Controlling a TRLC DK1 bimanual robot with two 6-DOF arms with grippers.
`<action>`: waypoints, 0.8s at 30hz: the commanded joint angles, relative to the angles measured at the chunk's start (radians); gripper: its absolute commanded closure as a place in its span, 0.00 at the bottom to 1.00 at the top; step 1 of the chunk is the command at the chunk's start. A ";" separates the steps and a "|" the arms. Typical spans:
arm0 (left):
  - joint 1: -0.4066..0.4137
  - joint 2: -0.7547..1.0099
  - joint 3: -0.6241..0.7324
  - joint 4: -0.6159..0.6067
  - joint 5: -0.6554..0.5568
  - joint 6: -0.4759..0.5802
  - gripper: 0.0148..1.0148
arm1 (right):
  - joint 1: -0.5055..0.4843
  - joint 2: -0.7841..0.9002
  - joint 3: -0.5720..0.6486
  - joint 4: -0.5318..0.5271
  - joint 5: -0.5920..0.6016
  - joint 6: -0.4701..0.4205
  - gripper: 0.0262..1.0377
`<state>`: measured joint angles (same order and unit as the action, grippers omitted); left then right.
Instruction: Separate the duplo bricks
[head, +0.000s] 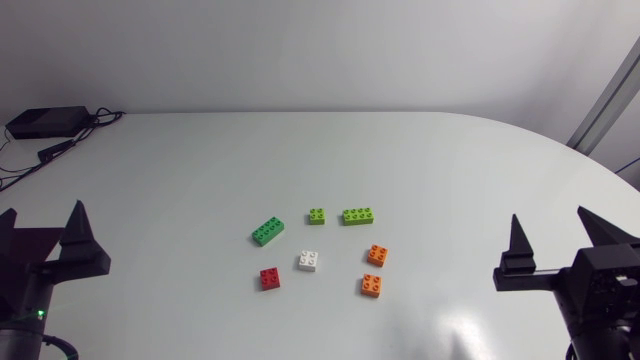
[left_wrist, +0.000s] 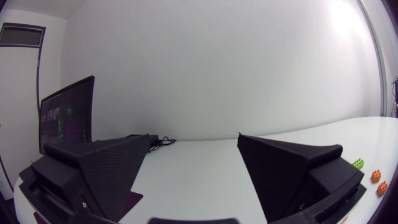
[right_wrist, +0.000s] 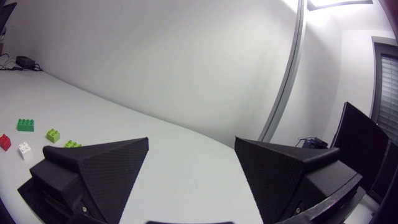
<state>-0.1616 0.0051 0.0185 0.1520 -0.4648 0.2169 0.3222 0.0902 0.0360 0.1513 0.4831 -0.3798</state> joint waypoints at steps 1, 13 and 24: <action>0.014 -0.017 -0.022 -0.015 0.022 0.016 0.03 | 0.009 -0.063 -0.041 -0.056 -0.018 0.044 0.04; 0.047 -0.017 -0.022 -0.039 0.311 0.006 0.03 | 0.000 -0.096 -0.041 -0.085 -0.035 -0.002 0.04; 0.047 -0.017 -0.022 -0.092 0.393 0.105 0.03 | -0.002 -0.096 -0.041 -0.087 -0.035 0.001 0.04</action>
<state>-0.1234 0.0051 0.0185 0.0662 -0.0830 0.2974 0.3218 0.0025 0.0364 0.0826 0.4484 -0.3752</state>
